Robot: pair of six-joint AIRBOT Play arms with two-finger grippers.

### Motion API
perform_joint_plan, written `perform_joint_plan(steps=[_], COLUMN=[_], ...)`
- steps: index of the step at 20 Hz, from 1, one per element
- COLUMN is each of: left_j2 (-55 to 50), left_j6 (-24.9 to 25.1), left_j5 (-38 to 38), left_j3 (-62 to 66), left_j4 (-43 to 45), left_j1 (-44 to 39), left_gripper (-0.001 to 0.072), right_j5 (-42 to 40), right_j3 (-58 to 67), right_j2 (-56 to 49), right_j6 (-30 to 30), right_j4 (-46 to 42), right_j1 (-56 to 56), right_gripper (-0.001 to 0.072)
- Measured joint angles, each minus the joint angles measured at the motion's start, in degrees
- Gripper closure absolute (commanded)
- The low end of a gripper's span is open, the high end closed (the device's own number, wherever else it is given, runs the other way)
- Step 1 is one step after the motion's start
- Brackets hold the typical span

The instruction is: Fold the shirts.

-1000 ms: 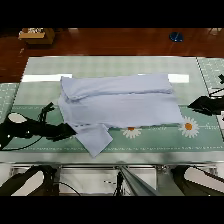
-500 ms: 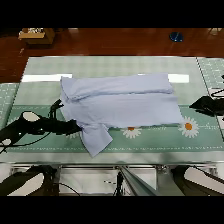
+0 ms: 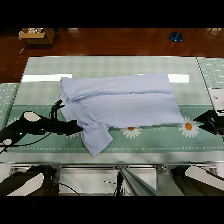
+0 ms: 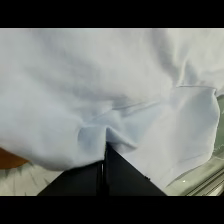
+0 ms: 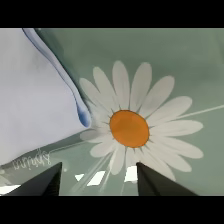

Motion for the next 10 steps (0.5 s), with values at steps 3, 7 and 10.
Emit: perform_joint_plan(steps=[3,7,10], left_j2=[-0.02,-0.02,-0.02], left_j6=[-0.02,-0.17,-0.17], left_j5=[-0.31,-0.46,-0.52], left_j3=[-0.02,-0.02,-0.02], left_j4=[0.04,0.07,0.24], left_j1=[0.0,0.0,0.0], left_gripper=[0.069,0.069,0.069], right_j5=[-2.69,-6.1,-10.12], right_j3=[-2.89,-6.12,-7.19], right_j2=[0.0,0.0,0.0], right_j6=[0.07,0.2,0.52], right_j4=[2.32,4.07,4.92], right_j1=[-0.46,2.05,6.78], right_gripper=[0.0179,0.0183,0.0184])
